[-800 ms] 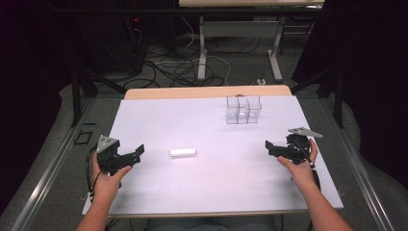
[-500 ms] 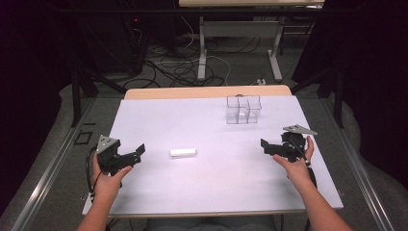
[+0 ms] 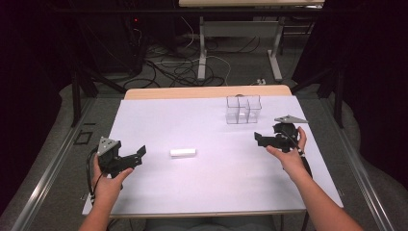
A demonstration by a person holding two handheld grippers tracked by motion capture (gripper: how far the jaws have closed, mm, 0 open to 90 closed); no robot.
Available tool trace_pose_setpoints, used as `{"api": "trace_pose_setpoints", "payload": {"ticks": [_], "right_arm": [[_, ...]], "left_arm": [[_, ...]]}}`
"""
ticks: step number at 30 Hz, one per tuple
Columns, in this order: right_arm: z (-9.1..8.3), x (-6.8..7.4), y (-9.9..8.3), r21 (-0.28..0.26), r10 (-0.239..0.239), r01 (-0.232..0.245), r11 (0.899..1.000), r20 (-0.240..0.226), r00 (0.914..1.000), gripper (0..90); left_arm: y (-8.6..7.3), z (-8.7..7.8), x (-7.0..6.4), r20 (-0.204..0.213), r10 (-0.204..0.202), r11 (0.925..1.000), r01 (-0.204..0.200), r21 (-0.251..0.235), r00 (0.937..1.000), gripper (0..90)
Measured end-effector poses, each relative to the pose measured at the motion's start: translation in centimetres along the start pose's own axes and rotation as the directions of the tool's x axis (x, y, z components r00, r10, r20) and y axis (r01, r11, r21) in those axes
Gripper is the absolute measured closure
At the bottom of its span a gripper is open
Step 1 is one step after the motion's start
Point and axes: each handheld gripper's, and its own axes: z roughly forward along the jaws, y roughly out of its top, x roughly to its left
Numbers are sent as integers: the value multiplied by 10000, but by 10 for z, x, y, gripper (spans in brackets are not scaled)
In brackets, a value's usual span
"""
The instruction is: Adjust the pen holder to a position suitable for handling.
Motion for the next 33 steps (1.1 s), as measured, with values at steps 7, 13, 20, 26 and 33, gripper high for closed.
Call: {"api": "trace_pose_setpoints", "payload": {"ticks": [7, 13, 20, 26, 33], "right_arm": [[8, 5, 24, 230, -235, 235, 9995, 16, 9997, 62], [10, 7, 43, 376, -428, 426, 9984, 48, 9991, 73], [14, 2, 71, 490, -338, 327, 9983, 224, 9992, 147], [21, 1, 86, 686, -274, 247, 9973, 378, 9989, 151], [37, -2, 106, 1208, -78, -11, 9927, 731, 9973, 169]], "left_arm": [[-1, -1, 0, 8, 12, 10000, -12, 38, 10000, 14], [-1, -2, -1, 1, 9, 10000, -9, 78, 10000, 15], [-2, -1, -1, 14, -71, 10000, 71, 69, 10000, 18], [-2, 0, -1, 12, -29, 9999, 29, 157, 10000, 19], [-2, 1, -1, 45, -6, 9998, 5, 201, 10000, 22]]}}
